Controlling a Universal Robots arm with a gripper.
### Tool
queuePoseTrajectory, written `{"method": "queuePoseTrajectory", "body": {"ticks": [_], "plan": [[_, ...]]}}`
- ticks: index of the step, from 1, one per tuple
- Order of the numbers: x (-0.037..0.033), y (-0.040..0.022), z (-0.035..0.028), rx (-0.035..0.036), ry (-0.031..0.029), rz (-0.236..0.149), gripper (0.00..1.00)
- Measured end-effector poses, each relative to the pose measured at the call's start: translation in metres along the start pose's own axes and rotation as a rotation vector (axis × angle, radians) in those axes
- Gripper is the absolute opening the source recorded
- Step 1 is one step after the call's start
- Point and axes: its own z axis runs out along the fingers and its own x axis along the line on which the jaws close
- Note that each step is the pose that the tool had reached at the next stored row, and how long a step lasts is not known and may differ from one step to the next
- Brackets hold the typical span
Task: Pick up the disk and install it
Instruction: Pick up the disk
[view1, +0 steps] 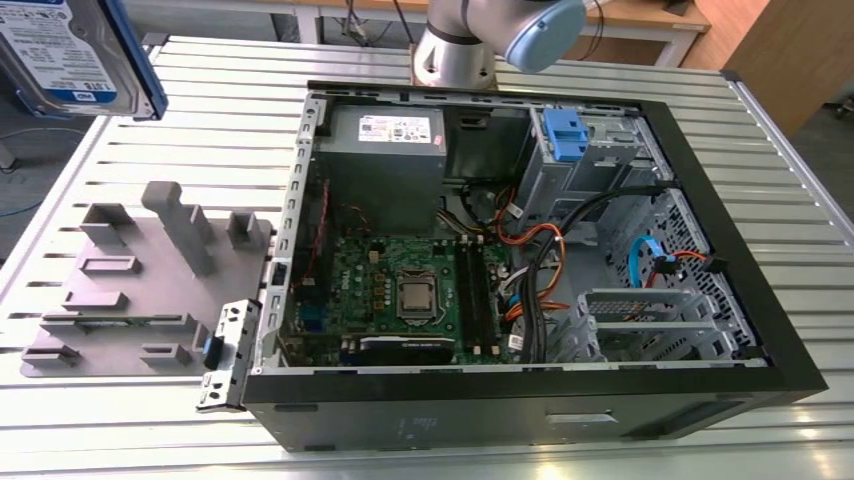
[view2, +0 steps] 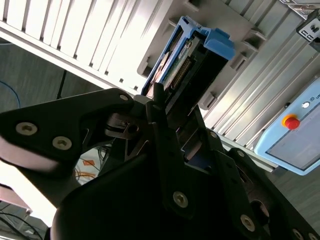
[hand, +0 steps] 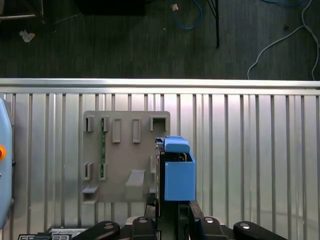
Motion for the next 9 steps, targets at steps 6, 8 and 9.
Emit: {"method": "queuePoseTrajectory", "body": {"ticks": [6, 8, 9], "plan": [[-0.0002, -0.0100, -0.0002, 0.0000, 0.0000, 0.000, 0.35], [-0.0002, -0.0132, -0.0003, -0.0001, 0.0000, 0.000, 0.35], [-0.0002, -0.0148, -0.0003, -0.0001, 0.0000, 0.000, 0.35]]}}
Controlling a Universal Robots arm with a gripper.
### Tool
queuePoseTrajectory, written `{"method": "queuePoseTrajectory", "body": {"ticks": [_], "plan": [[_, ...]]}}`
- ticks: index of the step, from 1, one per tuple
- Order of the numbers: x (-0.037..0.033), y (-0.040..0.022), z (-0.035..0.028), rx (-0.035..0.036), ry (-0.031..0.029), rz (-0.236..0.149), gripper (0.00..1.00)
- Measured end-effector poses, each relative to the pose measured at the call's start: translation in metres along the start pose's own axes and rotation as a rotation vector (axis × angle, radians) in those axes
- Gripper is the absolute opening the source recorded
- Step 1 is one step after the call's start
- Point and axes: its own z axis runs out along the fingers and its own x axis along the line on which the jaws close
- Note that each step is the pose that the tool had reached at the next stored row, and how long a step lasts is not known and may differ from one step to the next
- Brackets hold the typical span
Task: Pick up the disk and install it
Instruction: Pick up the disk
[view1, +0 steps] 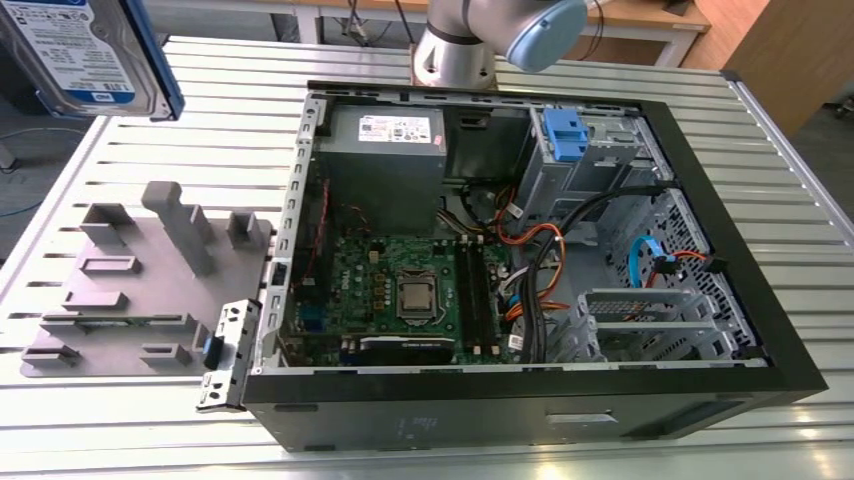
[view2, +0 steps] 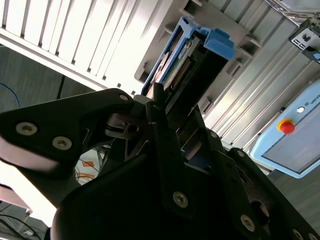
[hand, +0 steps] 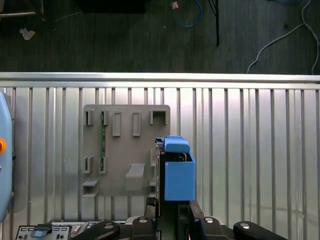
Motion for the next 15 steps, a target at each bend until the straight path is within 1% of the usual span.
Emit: {"method": "queuePoseTrajectory", "body": {"ticks": [6, 15], "plan": [[-0.0002, -0.0109, -0.0002, 0.0000, 0.0000, 0.000, 0.35], [-0.0005, -0.0316, -0.0005, 0.0000, 0.0001, 0.000, 0.35]]}}
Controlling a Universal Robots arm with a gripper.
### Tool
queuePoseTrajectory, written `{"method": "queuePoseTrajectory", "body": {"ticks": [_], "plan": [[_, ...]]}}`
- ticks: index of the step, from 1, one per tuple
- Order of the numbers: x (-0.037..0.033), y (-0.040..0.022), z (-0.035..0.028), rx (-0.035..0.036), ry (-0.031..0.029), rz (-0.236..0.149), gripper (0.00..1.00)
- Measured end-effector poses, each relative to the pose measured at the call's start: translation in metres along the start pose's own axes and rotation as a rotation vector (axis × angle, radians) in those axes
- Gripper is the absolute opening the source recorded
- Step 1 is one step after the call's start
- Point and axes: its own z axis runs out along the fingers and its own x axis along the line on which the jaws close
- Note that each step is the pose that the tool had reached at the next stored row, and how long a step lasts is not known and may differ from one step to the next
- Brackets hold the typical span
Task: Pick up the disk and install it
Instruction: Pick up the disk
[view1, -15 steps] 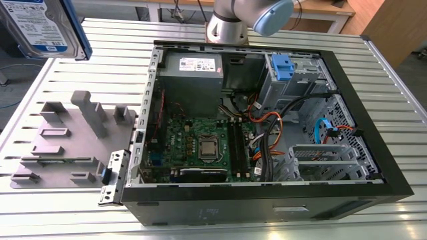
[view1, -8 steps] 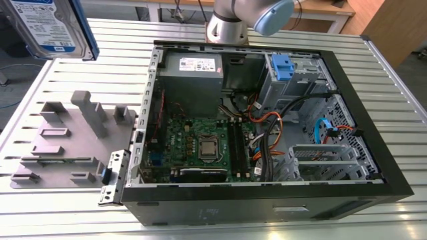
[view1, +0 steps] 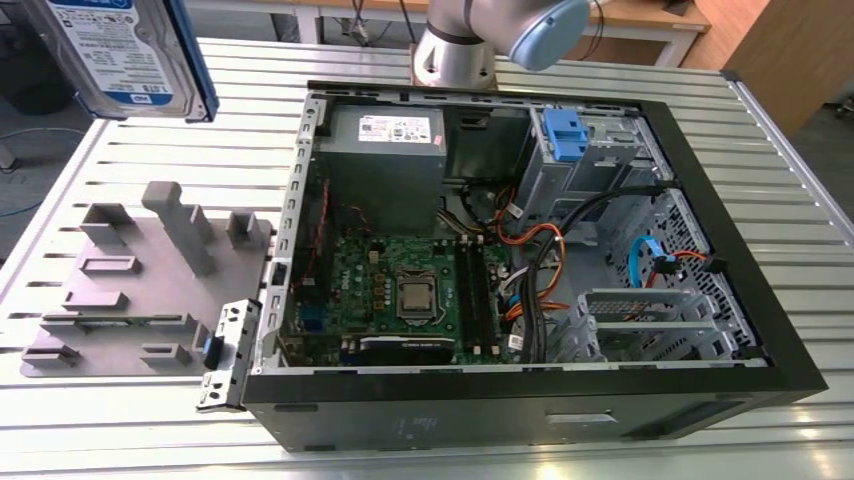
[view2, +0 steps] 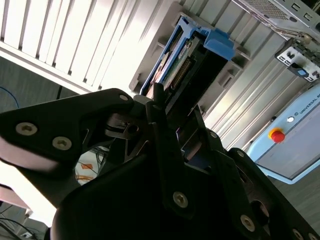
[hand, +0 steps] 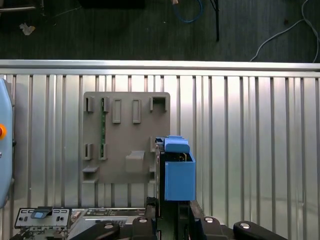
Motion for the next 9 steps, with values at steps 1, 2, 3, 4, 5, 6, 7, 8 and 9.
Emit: {"method": "queuePoseTrajectory", "body": {"ticks": [1, 2, 3, 4, 5, 6, 7, 8, 9], "plan": [[-0.0001, -0.0024, -0.0001, -0.0001, 0.0000, 0.000, 0.35], [-0.0001, -0.0048, -0.0001, 0.0000, 0.0000, 0.000, 0.35], [-0.0001, -0.0072, -0.0001, 0.0000, 0.0000, 0.000, 0.35], [-0.0002, -0.0096, -0.0001, 0.0001, -0.0001, 0.000, 0.35], [-0.0002, -0.0119, -0.0002, 0.0000, 0.0000, 0.000, 0.35], [-0.0002, -0.0144, -0.0003, 0.0000, 0.0000, 0.000, 0.35], [-0.0003, -0.0171, -0.0002, 0.0001, -0.0001, 0.000, 0.35], [-0.0003, -0.0196, -0.0003, 0.0000, 0.0000, 0.000, 0.35], [-0.0004, -0.0223, -0.0004, 0.0000, 0.0000, 0.000, 0.35]]}}
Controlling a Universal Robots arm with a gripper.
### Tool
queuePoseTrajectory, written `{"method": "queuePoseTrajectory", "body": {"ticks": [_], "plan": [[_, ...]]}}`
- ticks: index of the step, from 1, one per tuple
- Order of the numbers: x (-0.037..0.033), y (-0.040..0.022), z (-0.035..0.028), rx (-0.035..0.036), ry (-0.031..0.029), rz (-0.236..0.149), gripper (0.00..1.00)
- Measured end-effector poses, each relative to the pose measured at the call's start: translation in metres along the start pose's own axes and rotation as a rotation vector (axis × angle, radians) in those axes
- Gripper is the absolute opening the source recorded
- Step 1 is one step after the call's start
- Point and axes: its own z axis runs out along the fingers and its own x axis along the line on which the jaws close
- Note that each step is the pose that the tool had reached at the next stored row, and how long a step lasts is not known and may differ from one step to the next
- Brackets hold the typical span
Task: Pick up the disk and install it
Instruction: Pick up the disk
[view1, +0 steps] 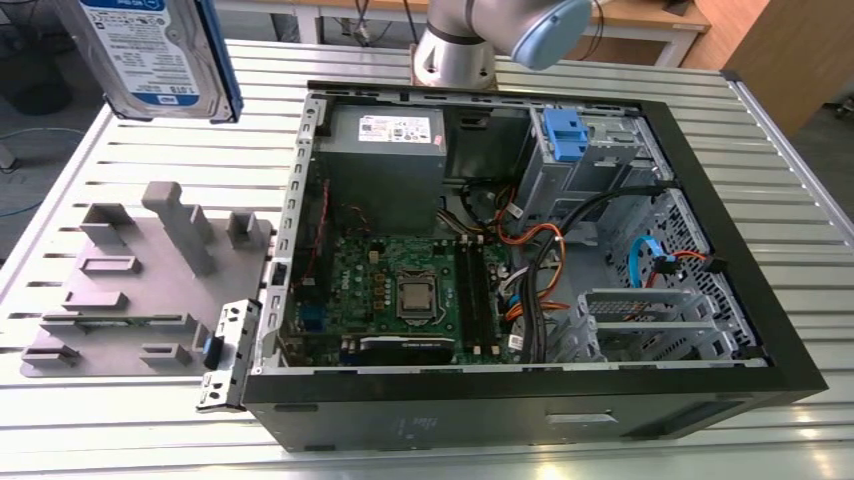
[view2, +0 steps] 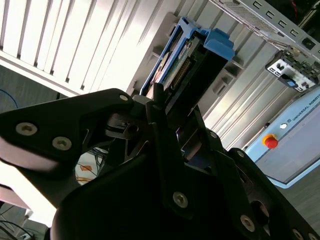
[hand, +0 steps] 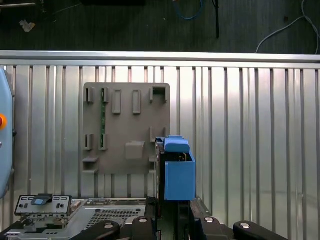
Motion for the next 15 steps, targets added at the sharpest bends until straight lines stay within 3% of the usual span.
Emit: {"method": "queuePoseTrajectory", "body": {"ticks": [15], "plan": [[-0.0007, -0.0434, -0.0006, 0.0001, -0.0001, 0.000, 0.35]]}}
